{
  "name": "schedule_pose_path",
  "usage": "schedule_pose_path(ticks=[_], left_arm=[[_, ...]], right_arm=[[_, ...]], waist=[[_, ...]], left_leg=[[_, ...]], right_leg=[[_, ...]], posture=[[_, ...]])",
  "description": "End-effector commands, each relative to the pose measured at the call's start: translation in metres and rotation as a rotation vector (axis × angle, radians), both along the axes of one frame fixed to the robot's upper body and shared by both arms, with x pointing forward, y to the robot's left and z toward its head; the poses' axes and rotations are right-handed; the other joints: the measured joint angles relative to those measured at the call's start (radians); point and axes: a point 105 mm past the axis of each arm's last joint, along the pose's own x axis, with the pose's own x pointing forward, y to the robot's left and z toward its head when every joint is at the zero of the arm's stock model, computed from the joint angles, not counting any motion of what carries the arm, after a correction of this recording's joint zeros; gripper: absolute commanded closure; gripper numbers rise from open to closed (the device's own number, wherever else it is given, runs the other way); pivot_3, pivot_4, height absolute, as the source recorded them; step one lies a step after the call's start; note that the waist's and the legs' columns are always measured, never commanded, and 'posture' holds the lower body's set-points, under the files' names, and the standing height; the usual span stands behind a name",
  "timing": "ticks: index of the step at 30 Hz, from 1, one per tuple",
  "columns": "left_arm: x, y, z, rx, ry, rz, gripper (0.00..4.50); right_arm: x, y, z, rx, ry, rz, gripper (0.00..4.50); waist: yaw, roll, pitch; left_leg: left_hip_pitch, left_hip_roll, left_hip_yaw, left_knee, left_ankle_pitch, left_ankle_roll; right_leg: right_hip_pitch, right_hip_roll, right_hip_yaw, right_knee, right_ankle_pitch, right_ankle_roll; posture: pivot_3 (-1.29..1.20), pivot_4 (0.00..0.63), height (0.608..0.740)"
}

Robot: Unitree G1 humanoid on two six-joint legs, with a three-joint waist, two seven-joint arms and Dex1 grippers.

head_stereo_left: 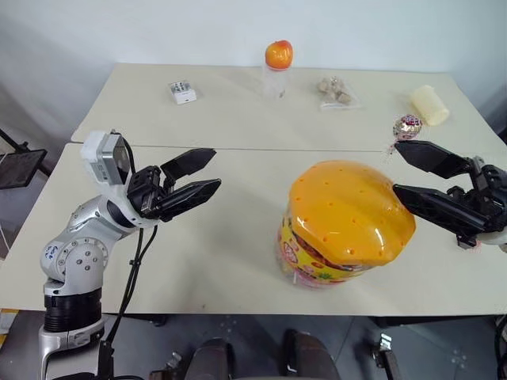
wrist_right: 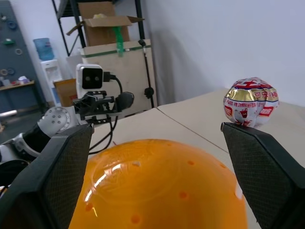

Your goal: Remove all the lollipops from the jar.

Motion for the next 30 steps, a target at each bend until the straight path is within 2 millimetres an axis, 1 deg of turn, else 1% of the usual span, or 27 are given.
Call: schedule_pose_path(ticks=[1, 4, 7, 10, 13, 16, 20, 22, 23, 25, 26, 30], left_arm=[[-0.009, -0.004, 0.007, -0.005, -0.045, -0.029, 0.93], [-0.01, -0.006, 0.007, -0.006, -0.048, -0.032, 0.93], [-0.012, -0.009, 0.008, -0.007, -0.054, -0.035, 0.93], [-0.012, -0.01, 0.009, -0.01, -0.06, -0.035, 0.93], [-0.013, -0.01, 0.01, -0.009, -0.064, -0.034, 0.93], [-0.013, -0.008, 0.009, -0.006, -0.066, -0.032, 0.93], [-0.013, -0.008, 0.009, -0.005, -0.069, -0.028, 0.93], [-0.013, -0.008, 0.009, -0.008, -0.07, -0.028, 0.93], [-0.013, -0.008, 0.009, -0.01, -0.071, -0.028, 0.93], [-0.013, -0.01, 0.009, -0.012, -0.07, -0.038, 0.93], [-0.013, -0.01, 0.009, -0.015, -0.069, -0.039, 0.93], [-0.012, -0.011, 0.009, -0.013, -0.068, -0.042, 0.93]], right_arm=[[-0.002, 0.001, 0.005, -0.015, -0.005, 0.026, 0.03], [0.002, 0.003, 0.005, -0.009, 0.014, 0.029, 0.03], [0.007, 0.001, 0.005, -0.017, 0.032, 0.012, 0.03], [0.014, -0.003, 0.009, -0.004, 0.036, -0.011, 0.03], [0.006, -0.005, 0.013, -0.027, 0.035, 0.013, 0.03], [-0.005, -0.012, 0.007, -0.085, 0.09, 0.016, 0.03], [-0.007, -0.026, 0.008, -0.094, 0.104, -0.04, 0.03], [-0.005, -0.034, 0.008, -0.1, 0.097, -0.083, 0.03], [-0.001, -0.039, 0.009, -0.089, 0.084, -0.12, 0.03], [0.011, -0.042, 0.007, -0.084, 0.036, -0.174, 0.03], [0.016, -0.041, 0.005, -0.075, 0.038, -0.185, 0.03], [0.023, -0.026, 0.004, -0.058, 0.036, -0.121, 0.03]], waist=[[0.0, 0.0, 0.0], [-0.001, 0.0, 0.0], [-0.001, 0.0, 0.0], [-0.001, 0.0, 0.0], [0.0, 0.0, 0.0], [0.002, 0.0, 0.0], [0.001, 0.0, 0.0], [0.0, 0.0, 0.0], [0.0, 0.0, 0.0], [-0.001, 0.0, 0.0], [-0.001, 0.0, 0.0], [-0.003, 0.0, 0.0]], left_leg=[[0.0, 0.0, 0.0, 0.0, 0.0, 0.0], [0.0, 0.0, 0.0, 0.0, 0.0, 0.0], [0.0, 0.0, 0.0, 0.0, 0.0, 0.0], [0.0, 0.0, 0.0, 0.0, 0.0, 0.0], [0.0, 0.0, 0.0, 0.0, 0.0, 0.0], [0.0, 0.0, -0.001, 0.0, 0.0, 0.0], [-0.001, 0.0, 0.0, 0.0, 0.0, 0.001], [-0.001, 0.0, 0.0, 0.0, 0.0, 0.001], [0.0, 0.0, 0.0, 0.0, 0.0, 0.0], [0.0, 0.0, 0.001, 0.0, 0.0, 0.0], [0.0, 0.0, 0.001, 0.0, 0.0, 0.0], [0.0, 0.001, 0.001, 0.0, 0.0, 0.0]], right_leg=[[0.0, 0.0, 0.0, 0.0, 0.0, 0.0], [0.0, 0.0, 0.0, 0.0, 0.0, 0.0], [0.0, 0.0, 0.0, 0.0, 0.0, 0.0], [0.0, 0.0, 0.0, 0.0, 0.0, 0.0], [0.0, 0.0, 0.0, 0.0, 0.0, 0.0], [0.0, 0.0, 0.0, 0.0, 0.0, 0.0], [0.0, 0.0, 0.0, -0.001, 0.0, 0.0], [0.0, 0.0, 0.0, -0.001, 0.0, 0.0], [0.0, 0.0, 0.0, -0.001, 0.0, 0.0], [0.0, 0.0, 0.0, -0.001, 0.0, 0.0], [0.0, 0.0, 0.0, -0.001, 0.0, 0.0], [-0.001, 0.0, 0.0, 0.0, 0.0, 0.0]], posture=[[0.0, 0.15, 0.74], [0.0, 0.15, 0.74], [0.0, 0.15, 0.74], [0.0, 0.15, 0.74], [0.0, 0.15, 0.74], [0.0, 0.15, 0.74], [0.0, 0.15, 0.74], [0.0, 0.15, 0.74], [0.0, 0.15, 0.74], [0.0, 0.15, 0.74], [0.0, 0.15, 0.74], [0.0, 0.15, 0.74]])
